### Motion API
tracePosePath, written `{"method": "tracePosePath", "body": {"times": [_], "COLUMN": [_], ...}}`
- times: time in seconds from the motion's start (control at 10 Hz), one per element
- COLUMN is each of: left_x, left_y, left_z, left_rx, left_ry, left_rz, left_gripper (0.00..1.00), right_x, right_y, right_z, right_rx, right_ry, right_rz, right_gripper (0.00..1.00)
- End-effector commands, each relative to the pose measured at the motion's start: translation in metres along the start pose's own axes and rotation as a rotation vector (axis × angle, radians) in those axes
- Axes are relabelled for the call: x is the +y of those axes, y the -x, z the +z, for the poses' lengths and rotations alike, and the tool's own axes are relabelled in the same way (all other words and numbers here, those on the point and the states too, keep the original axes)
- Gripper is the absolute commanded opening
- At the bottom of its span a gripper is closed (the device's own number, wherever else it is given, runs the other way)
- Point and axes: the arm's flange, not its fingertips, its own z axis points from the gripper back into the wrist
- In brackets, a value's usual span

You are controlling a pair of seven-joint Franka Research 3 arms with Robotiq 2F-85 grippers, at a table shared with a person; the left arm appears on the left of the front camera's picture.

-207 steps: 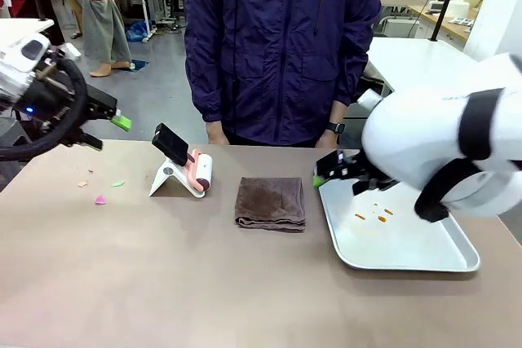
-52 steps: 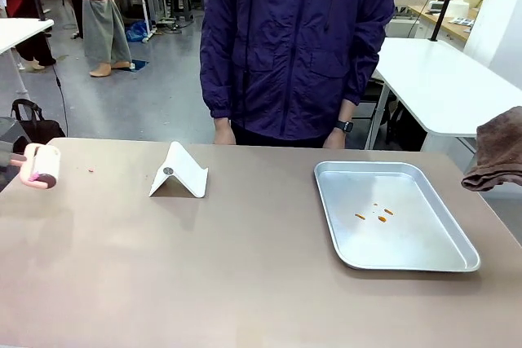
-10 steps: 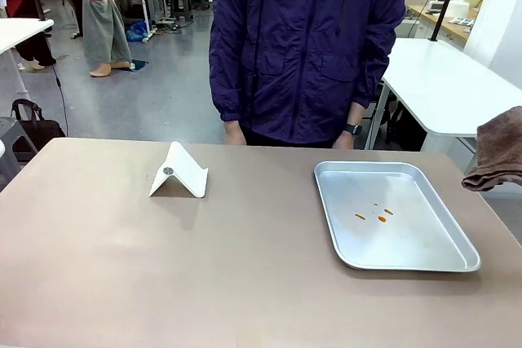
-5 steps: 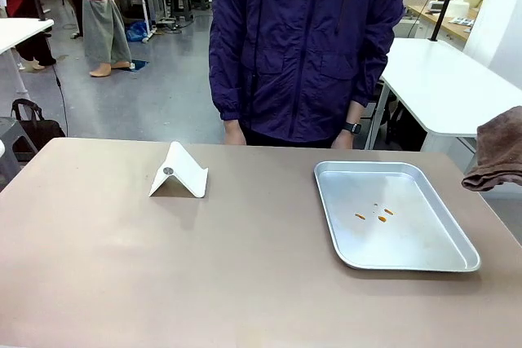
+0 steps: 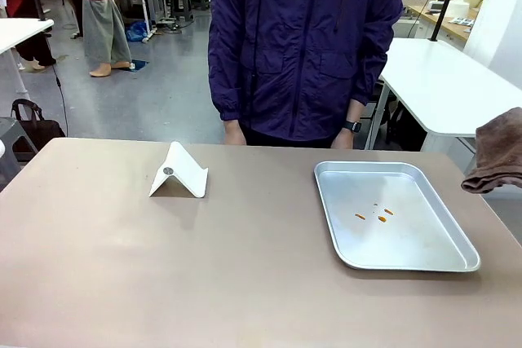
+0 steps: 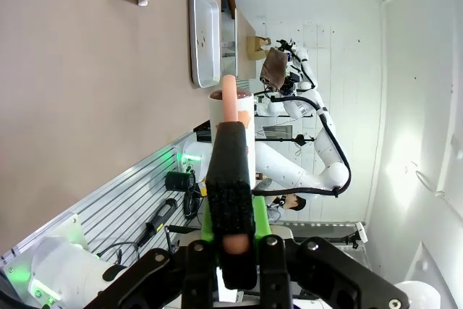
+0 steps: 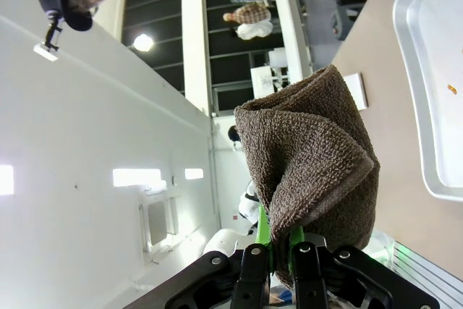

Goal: Clean the surface of the table.
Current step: Clean the area not pointed to by the person.

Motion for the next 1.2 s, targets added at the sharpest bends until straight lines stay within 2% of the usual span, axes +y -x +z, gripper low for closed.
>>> {"method": "tracePosePath", "body": {"times": [0.0,0.1,0.2,0.3,0.5,0.6,0.7,0.8,0.9,1.1], "left_x": [-0.005,-0.005,-0.005,-0.005,-0.005,-0.005,-0.005,-0.005,-0.005,-0.005], "left_y": [0.001,0.001,0.001,0.001,0.001,0.001,0.001,0.001,0.001,0.001], "left_z": [0.0,0.0,0.0,0.0,0.0,0.0,0.0,0.0,0.0,0.0], "left_rx": [-0.002,-0.002,-0.002,-0.002,-0.002,-0.002,-0.002,-0.002,-0.002,-0.002], "left_ry": [-0.002,-0.002,-0.002,-0.002,-0.002,-0.002,-0.002,-0.002,-0.002,-0.002], "left_rz": [0.008,0.008,0.008,0.008,0.008,0.008,0.008,0.008,0.008,0.008], "left_gripper": [0.22,0.22,0.22,0.22,0.22,0.22,0.22,0.22,0.22,0.22], "right_x": [0.008,0.012,0.014,0.015,0.011,0.007,0.003,-0.003,-0.009,-0.021], "right_y": [-0.008,-0.017,-0.025,-0.033,-0.052,-0.059,-0.069,-0.078,-0.087,-0.102], "right_z": [-0.018,-0.028,-0.039,-0.054,-0.089,-0.105,-0.117,-0.126,-0.134,-0.142], "right_rx": [0.076,0.082,0.039,0.048,-0.003,0.036,0.004,-0.059,-0.083,-0.064], "right_ry": [0.165,0.262,0.393,0.485,0.7,0.744,0.812,0.879,0.922,0.994], "right_rz": [0.037,0.053,0.065,0.08,0.123,0.134,0.166,0.238,0.243,0.335], "right_gripper": [0.09,0.09,0.09,0.09,0.09,0.09,0.01,0.0,0.0,0.0]}}
